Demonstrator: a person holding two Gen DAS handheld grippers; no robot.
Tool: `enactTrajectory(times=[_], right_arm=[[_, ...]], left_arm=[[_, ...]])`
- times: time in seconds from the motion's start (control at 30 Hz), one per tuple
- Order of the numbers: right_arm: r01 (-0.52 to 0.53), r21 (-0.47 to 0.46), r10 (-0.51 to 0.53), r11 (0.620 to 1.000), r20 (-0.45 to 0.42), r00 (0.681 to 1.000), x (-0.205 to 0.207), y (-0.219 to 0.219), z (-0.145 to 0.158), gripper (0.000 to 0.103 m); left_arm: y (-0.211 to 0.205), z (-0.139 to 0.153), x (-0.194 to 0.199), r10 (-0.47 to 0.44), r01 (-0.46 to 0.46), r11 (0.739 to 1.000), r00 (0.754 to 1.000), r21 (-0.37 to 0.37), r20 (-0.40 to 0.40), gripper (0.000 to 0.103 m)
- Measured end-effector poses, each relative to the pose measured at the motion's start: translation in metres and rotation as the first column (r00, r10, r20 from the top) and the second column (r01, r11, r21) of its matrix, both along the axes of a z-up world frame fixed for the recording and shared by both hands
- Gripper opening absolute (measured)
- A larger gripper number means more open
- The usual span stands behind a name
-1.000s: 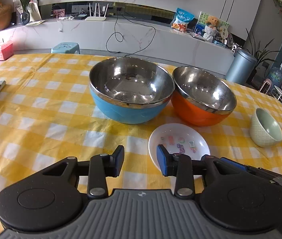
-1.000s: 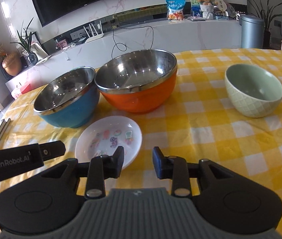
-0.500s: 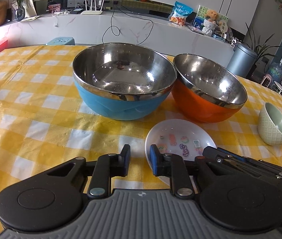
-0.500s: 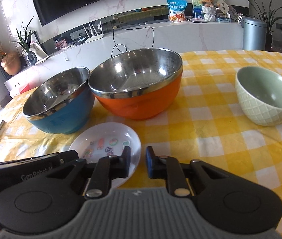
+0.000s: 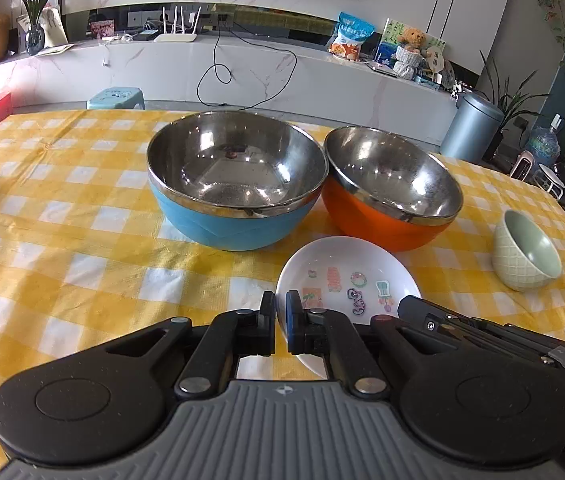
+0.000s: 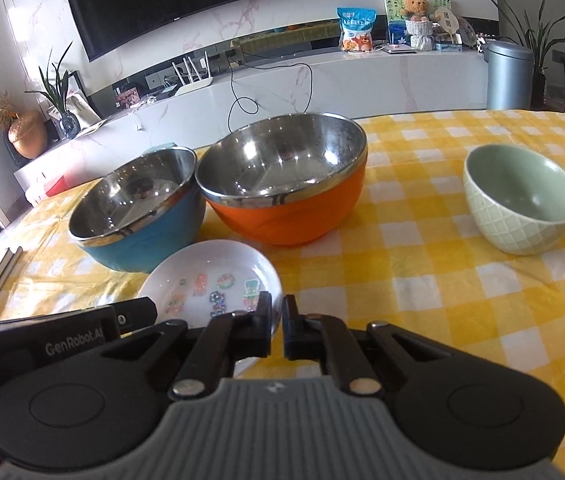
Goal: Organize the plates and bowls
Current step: 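Lower the sticker plate onto the glass plate and open the left gripper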
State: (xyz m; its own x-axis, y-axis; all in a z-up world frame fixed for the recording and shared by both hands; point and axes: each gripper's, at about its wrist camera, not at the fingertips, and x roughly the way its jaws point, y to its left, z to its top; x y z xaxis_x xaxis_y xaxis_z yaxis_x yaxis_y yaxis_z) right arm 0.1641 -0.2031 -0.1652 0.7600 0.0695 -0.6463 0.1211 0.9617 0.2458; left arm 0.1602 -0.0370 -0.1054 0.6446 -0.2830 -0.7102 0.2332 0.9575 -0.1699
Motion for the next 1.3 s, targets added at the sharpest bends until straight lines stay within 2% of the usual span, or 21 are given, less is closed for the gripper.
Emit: enactTrajectory(times=[0.33, 0.67, 0.83, 1.0, 1.3], right_arm=[[-0.035, 0.019, 0.034, 0.999, 0.041, 0.999, -0.045, 0.015, 0.03, 0.002], [-0.122, 0.015, 0.121, 0.992, 0.067, 0.99, -0.096, 0.048, 0.047, 0.002], [-0.157, 0.007, 0.156, 0.988, 0.06, 0.986, -0.116, 0.06, 0.047, 0.002], [-0.198, 0.004, 0.198, 0.98, 0.013, 0.98, -0.129, 0.074, 0.036, 0.002], [-0.228, -0.009, 0.227, 0.974, -0.058, 0.972, -0.131, 0.086, 0.017, 0.002]], left_arm=[[0.026, 0.03, -0.048, 0.033, -0.032, 0.999, 0.999, -0.017, 0.031, 0.005], [0.064, 0.043, -0.097, 0.101, -0.1, 0.994, 0.994, -0.042, 0.03, 0.005], [0.078, 0.038, -0.116, 0.114, -0.113, 0.993, 0.993, -0.042, 0.011, 0.005], [0.094, 0.02, -0.126, 0.146, -0.147, 0.988, 0.989, -0.038, -0.038, 0.005], [0.102, 0.001, -0.131, 0.154, -0.157, 0.987, 0.984, -0.024, -0.091, 0.005]])
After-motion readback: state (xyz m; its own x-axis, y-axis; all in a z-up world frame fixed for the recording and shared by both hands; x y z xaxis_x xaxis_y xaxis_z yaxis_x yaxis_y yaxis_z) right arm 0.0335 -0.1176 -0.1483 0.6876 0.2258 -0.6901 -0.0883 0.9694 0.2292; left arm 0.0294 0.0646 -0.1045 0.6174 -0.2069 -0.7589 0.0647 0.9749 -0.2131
